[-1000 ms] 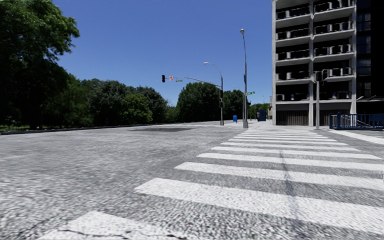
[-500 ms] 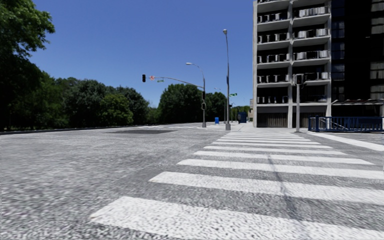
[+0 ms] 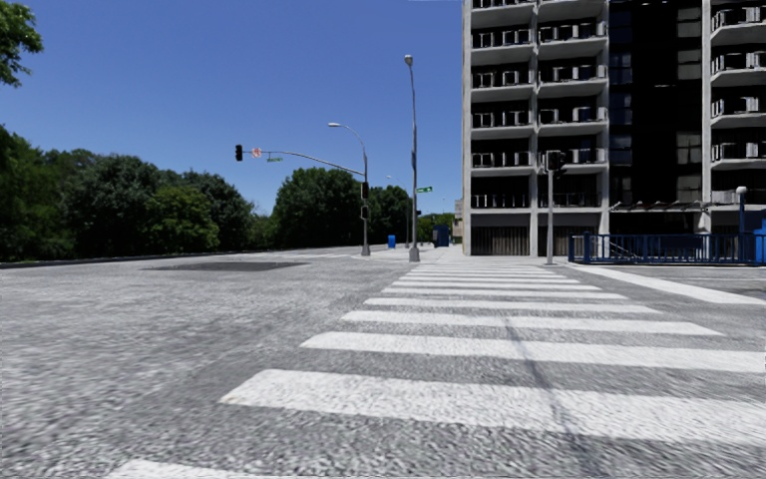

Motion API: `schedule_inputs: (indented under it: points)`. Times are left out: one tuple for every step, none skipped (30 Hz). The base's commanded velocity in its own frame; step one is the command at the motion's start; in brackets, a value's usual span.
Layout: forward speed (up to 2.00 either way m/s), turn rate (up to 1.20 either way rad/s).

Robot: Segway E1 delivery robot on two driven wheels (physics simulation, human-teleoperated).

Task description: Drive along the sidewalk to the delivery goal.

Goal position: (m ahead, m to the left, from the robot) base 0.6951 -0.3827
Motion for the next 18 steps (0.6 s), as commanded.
schedule_inputs:
  points:
    - [0.93,-0.35]
    - [0.93,-0.35]
    - [0.90,-0.35]
    - [0.88,-0.35]
    - [0.88,-0.35]
    - [0.84,-0.35]
    - [0.82,-0.35]
    - [0.80,-0.35]
    - [0.78,-0.35]
    - [0.78,-0.35]
    - [0.77,-0.35]
    - [0.76,-0.35]
    - [0.76,-0.35]
    - [0.76,-0.29]
    - [0.00,0.00]
    - [0.00,0.00]
    - [0.00,0.00]
    - [0.00,0.00]
